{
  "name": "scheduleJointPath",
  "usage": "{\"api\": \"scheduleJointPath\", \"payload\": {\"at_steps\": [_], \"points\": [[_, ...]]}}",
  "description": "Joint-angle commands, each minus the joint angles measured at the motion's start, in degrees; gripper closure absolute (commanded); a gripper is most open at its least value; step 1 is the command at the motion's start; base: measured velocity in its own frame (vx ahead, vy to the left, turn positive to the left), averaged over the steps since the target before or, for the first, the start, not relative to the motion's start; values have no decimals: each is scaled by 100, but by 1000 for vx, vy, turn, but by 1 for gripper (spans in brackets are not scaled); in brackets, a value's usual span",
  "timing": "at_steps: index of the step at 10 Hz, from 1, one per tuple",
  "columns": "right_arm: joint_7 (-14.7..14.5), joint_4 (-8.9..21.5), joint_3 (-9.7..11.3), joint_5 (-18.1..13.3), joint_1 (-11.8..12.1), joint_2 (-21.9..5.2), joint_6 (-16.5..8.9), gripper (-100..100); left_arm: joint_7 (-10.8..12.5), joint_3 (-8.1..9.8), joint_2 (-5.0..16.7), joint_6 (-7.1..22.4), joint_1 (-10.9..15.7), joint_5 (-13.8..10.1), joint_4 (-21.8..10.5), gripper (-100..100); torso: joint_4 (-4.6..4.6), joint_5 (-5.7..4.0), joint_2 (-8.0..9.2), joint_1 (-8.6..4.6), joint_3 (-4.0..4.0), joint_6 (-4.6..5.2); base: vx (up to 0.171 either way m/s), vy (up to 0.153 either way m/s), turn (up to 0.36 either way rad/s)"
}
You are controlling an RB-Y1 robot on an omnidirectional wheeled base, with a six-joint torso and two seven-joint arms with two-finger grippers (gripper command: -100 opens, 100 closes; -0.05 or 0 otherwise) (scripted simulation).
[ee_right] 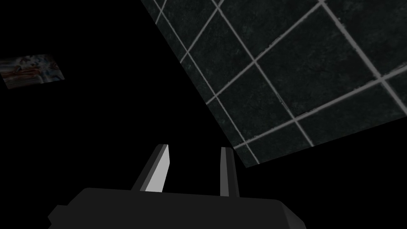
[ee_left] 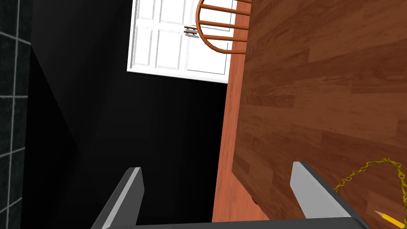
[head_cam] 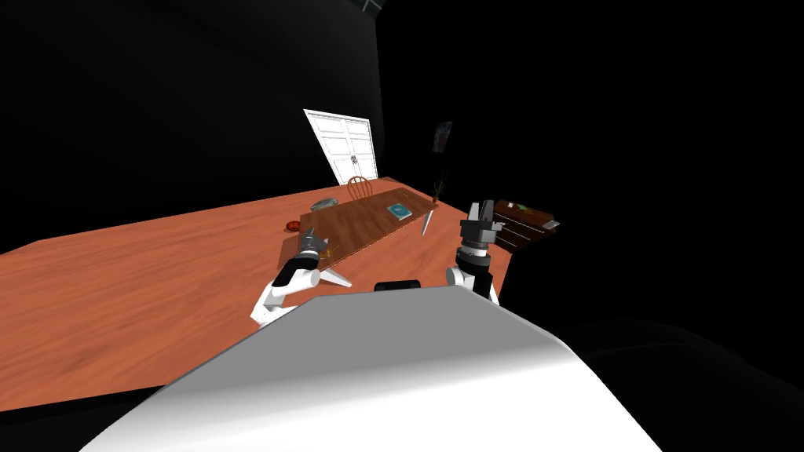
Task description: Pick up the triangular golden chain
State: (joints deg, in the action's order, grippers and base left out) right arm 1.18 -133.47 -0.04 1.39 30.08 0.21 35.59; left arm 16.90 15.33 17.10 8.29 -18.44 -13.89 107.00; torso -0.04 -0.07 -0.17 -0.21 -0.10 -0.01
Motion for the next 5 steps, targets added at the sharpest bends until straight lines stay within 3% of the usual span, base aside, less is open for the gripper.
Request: {"api": "scheduleJointPath", "payload": {"at_steps": [1, 3, 4, 5], "points": [[0, 0, 0, 0, 0, 0, 0, 0, 44, 48, 68, 169, 30, -47, -177, -100, 0, 0, 0, 0, 0, 0, 63, -52, -21], [0, 0, 0, 0, 0, 0, 0, 0, 182, 260, 252, 583, 112, -196, -624, -100, -1, 1, -3, 4, -2, 1, 79, -78, -78], [0, 0, 0, 0, 0, 0, 0, 0, 182, 260, 252, 726, 112, -196, -662, -100, -2, -1, -10, -7, -6, -1, 94, -62, -18], [0, 0, 0, 0, 1, 0, 0, 0, 250, 366, 352, 886, 150, -271, -909, -100, -3, -1, -11, 1, -7, -1, 90, -49, -55]]}}
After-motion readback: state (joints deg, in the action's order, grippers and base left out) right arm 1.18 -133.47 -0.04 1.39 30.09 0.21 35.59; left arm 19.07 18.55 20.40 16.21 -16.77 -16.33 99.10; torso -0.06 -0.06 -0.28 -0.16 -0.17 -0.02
